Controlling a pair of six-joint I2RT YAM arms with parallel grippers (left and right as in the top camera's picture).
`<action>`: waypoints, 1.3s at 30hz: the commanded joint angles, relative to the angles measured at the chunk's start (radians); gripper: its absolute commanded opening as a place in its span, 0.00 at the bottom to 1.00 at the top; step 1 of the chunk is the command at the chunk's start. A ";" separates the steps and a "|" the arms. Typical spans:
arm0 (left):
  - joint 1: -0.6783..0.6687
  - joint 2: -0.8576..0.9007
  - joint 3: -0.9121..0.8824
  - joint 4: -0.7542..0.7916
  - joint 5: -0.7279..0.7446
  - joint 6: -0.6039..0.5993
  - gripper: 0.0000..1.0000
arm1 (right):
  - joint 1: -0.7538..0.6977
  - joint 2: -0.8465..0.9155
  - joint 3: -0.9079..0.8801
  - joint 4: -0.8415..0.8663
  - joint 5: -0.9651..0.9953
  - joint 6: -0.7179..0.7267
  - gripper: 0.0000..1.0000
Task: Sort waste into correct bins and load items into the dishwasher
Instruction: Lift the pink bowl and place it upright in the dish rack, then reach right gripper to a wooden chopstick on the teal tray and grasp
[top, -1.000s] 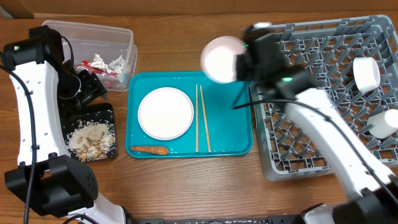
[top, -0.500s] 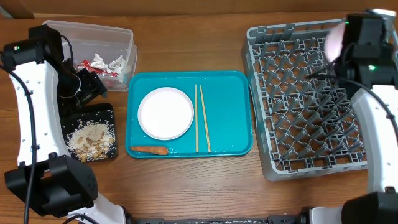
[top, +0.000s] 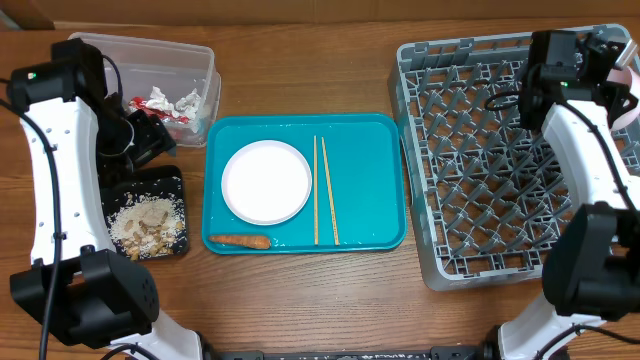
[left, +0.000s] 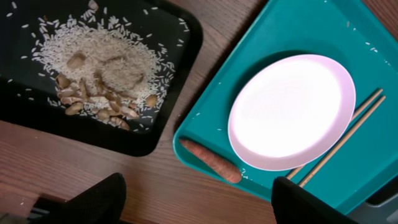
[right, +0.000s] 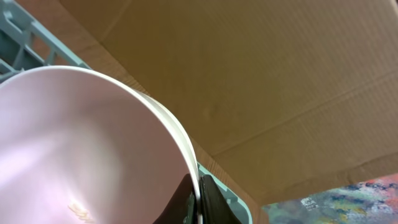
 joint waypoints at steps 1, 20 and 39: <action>-0.027 -0.026 -0.001 0.011 0.008 -0.014 0.77 | 0.009 0.025 0.006 0.024 0.068 0.023 0.04; -0.052 -0.026 -0.001 0.035 0.008 -0.014 0.79 | 0.202 0.193 0.006 0.016 0.067 0.023 0.04; -0.052 -0.026 -0.001 0.034 0.008 -0.014 0.80 | 0.428 0.175 0.006 -0.218 -0.134 0.146 0.52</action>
